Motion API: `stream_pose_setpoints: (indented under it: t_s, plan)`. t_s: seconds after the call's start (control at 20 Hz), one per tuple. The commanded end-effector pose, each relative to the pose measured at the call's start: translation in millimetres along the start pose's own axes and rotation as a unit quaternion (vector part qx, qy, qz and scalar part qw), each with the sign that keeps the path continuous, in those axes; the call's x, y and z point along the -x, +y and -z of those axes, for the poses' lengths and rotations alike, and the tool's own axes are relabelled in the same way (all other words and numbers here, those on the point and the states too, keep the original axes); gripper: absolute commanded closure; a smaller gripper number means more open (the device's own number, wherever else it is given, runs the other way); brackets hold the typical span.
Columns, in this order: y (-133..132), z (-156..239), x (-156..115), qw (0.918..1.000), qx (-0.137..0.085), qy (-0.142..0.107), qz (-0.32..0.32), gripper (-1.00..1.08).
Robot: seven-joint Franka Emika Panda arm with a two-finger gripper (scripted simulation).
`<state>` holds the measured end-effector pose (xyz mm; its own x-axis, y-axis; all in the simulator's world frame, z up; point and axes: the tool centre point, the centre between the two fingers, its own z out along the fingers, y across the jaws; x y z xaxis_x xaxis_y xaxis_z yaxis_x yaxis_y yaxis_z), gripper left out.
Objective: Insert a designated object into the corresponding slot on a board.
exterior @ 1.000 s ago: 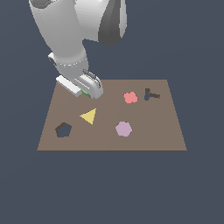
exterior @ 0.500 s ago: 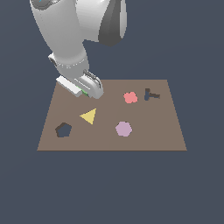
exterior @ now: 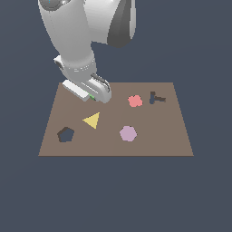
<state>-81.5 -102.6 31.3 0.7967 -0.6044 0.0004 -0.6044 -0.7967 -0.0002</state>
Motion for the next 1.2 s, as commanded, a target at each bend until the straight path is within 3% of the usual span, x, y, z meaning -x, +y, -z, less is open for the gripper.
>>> stream_pose_setpoints:
  t_s: [0.0,0.3,0.75,1.15]
  plan:
    - [-15,1,6,0.9999,0.000,0.000,0.012,1.08]
    - [-71,3,35,0.9982,0.000,0.000,0.060,1.08]
    - [-177,8,110,0.9877,0.000,0.000,0.156,1.08]
    - [-220,10,148,0.9800,0.000,0.000,0.199,1.08]
